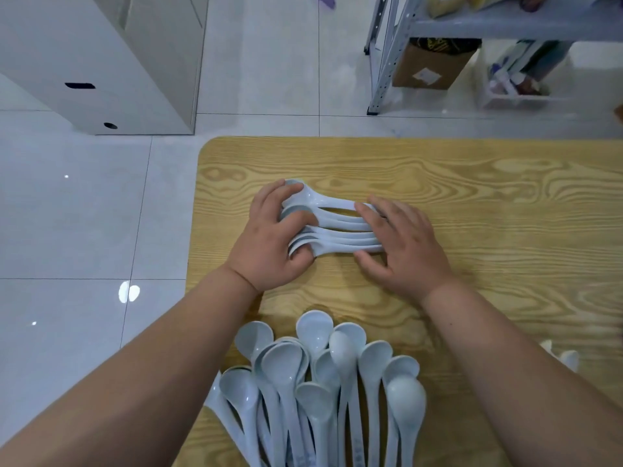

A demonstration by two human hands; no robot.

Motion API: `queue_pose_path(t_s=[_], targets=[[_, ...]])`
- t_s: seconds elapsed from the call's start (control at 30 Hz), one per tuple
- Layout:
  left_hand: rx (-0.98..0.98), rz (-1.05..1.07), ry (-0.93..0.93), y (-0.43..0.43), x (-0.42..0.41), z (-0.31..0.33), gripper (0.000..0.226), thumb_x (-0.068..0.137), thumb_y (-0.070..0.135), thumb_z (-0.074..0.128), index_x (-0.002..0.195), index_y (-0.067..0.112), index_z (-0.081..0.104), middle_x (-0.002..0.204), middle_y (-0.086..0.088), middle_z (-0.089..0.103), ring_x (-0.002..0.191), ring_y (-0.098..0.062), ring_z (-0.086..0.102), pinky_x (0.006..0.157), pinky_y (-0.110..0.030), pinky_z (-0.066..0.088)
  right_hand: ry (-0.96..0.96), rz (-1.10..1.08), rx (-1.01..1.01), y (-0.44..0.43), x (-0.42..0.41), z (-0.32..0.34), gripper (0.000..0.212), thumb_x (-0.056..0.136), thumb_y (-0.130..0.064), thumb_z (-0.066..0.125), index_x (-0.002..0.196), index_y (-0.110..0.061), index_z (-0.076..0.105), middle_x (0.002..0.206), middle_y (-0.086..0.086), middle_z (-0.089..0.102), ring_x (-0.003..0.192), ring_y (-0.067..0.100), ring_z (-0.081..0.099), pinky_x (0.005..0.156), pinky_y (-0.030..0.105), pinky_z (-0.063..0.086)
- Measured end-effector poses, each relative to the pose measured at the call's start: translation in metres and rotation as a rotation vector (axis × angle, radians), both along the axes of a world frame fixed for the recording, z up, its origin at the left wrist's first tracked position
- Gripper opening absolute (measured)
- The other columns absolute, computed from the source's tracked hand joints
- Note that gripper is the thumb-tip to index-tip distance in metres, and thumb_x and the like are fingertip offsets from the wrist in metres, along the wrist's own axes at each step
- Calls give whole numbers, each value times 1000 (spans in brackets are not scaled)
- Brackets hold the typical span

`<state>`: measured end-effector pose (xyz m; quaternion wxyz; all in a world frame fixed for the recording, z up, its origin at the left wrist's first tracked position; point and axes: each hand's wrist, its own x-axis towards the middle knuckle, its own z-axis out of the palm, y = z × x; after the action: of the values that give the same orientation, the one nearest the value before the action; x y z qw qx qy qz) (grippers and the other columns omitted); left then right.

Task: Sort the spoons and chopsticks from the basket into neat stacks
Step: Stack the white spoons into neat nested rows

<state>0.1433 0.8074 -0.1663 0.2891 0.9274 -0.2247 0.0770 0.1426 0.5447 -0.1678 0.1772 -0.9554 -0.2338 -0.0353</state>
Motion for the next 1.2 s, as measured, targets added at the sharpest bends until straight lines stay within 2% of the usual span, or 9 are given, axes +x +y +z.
queue_pose_path(t_s=[0.07, 0.17, 0.27, 0.4, 0.57, 0.67, 0.77, 0.93, 1.2], targets=[[-13, 35, -22, 0, -1, 1, 37, 74, 28, 70, 106, 11, 72, 137, -21, 51, 128, -45, 43, 115, -41, 26, -39, 1, 8, 0, -1, -1, 65, 87, -48, 59, 146, -20, 53, 139, 6, 56, 125, 33, 52, 107, 47, 38], [-63, 112, -16, 1, -2, 2, 61, 74, 29, 71, 129, 5, 59, 139, -18, 48, 127, -37, 45, 115, -35, 24, -70, -10, 22, -1, 0, -3, 63, 89, -48, 59, 143, -17, 55, 134, 3, 58, 121, 30, 52, 106, 44, 37], [-58, 133, 4, 0, -2, 1, 77, 74, 30, 71, 142, 0, 48, 143, -18, 45, 131, -34, 42, 117, -36, 26, -106, -26, 29, 0, -1, -4, 60, 88, -48, 59, 140, -16, 58, 130, 1, 59, 119, 28, 51, 105, 44, 38], [-87, 108, 26, 1, -3, -3, 71, 77, 33, 70, 136, 0, 50, 129, -20, 52, 120, -33, 49, 107, -45, 41, -135, -19, 48, -1, -2, -5, 53, 88, -46, 61, 133, -18, 63, 125, 1, 61, 117, 29, 54, 103, 44, 37], [-72, 29, 26, 3, -4, -5, 61, 77, 23, 71, 129, -1, 51, 124, -23, 51, 114, -35, 53, 100, -47, 46, -65, -45, 10, -1, 0, -5, 60, 90, -52, 60, 138, -16, 58, 129, 6, 58, 124, 31, 52, 108, 46, 34], [-75, 9, 88, 1, -5, -3, 61, 79, 24, 68, 132, 2, 47, 127, -18, 53, 115, -29, 53, 99, -41, 47, -49, -30, 15, 0, 0, -5, 58, 92, -51, 57, 135, -13, 58, 131, 8, 57, 129, 32, 50, 112, 47, 34], [-92, 40, 147, 0, -4, -2, 62, 86, 31, 65, 138, 5, 45, 131, -12, 56, 117, -27, 56, 100, -44, 48, -15, -22, -4, 0, 0, -6, 62, 94, -53, 52, 141, -13, 53, 141, 7, 53, 138, 30, 44, 115, 51, 31], [-129, 56, 147, 1, -3, -1, 58, 92, 28, 57, 140, 0, 44, 135, -17, 52, 123, -29, 51, 106, -38, 43, -8, -7, 10, 0, 3, -7, 61, 98, -48, 49, 147, -12, 48, 147, 7, 50, 142, 29, 40, 119, 50, 28], [-74, 102, 93, 0, -1, 1, 61, 81, 28, 66, 136, 4, 53, 126, -17, 54, 118, -31, 51, 105, -44, 42, 26, 5, 3, 3, 6, -3, 60, 97, -47, 48, 146, -12, 48, 144, 7, 51, 137, 30, 43, 118, 50, 28]])
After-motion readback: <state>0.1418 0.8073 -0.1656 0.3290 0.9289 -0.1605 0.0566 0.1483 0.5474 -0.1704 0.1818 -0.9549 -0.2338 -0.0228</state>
